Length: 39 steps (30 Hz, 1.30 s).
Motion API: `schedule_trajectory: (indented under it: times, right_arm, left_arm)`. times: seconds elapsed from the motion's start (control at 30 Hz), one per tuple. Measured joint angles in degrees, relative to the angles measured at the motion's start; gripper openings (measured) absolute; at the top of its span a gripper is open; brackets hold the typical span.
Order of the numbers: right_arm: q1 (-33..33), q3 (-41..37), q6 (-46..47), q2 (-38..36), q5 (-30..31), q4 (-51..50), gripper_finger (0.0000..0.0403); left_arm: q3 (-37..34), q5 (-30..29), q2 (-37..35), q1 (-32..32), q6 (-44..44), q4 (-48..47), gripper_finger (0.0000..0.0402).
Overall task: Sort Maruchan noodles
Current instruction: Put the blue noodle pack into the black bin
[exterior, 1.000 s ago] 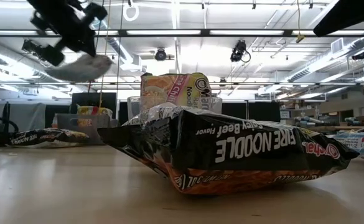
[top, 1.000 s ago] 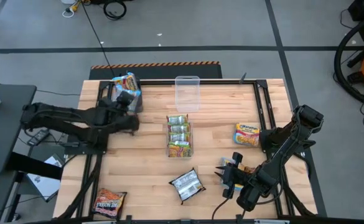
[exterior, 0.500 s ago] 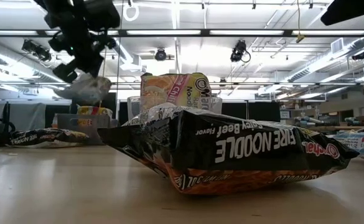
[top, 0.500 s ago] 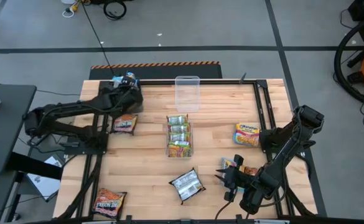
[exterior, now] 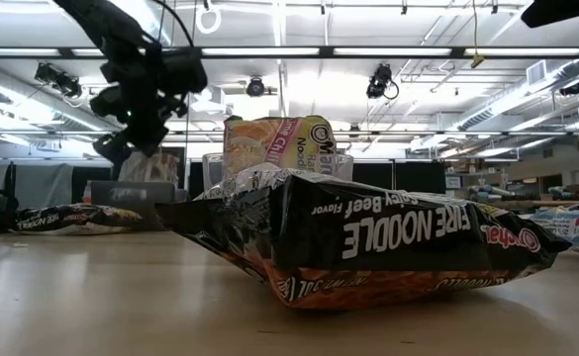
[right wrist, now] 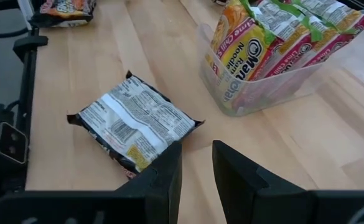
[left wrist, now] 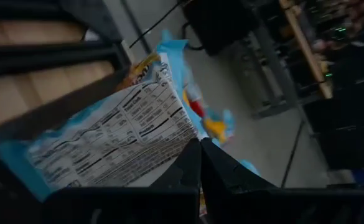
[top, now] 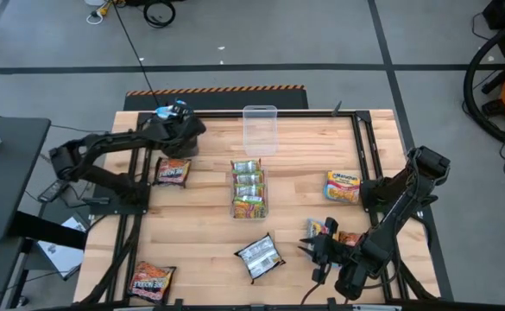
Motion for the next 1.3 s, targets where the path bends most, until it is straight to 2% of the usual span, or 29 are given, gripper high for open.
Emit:
schedule_trajectory:
  times: [0.23,0.37,0.47,0.6,0.87,1.0,1.1,1.23,1.3]
  right_arm:
    - [0.02,0.00,-0.07,0.02,-0.02,0.17,0.0095]
    - [0.02,0.00,-0.11,0.02,-0.02,0.14,0.0095]
    - [0.02,0.00,-0.11,0.02,-0.02,0.18,0.0095]
    - [0.02,0.00,-0.11,0.02,-0.75,0.29,0.0095]
    - [-0.11,0.00,-0.11,0.02,-3.43,0.38,0.0095]
    - [-0.13,0.00,-0.54,0.02,-3.65,-0.02,0.0095]
    - [-0.89,0.00,-2.68,-0.23,-6.77,-0.03,0.0095]
    - [-3.30,0.00,-5.79,-1.99,-11.65,-0.02,0.0092]
    - [-4.67,0.00,-7.80,-2.92,-13.07,-0.19,0.0091]
  left_arm:
    - [0.00,2.08,3.79,1.53,-0.38,5.25,0.0005]
    - [0.00,2.22,3.47,1.95,3.59,6.55,0.0010]
    - [0.11,2.22,2.84,2.62,5.68,6.77,0.0025]
    - [0.07,3.84,2.98,3.88,13.61,5.99,0.0046]
    - [0.05,6.84,1.32,4.88,16.38,6.61,0.0090]
    - [0.04,7.89,-2.45,4.85,26.64,8.94,0.0106]
    - [0.07,11.32,-5.86,4.85,40.05,9.53,0.0106]
    - [0.07,21.52,-8.44,5.15,61.92,8.24,0.0101]
    - [0.09,28.00,-8.86,6.06,65.03,5.05,0.0096]
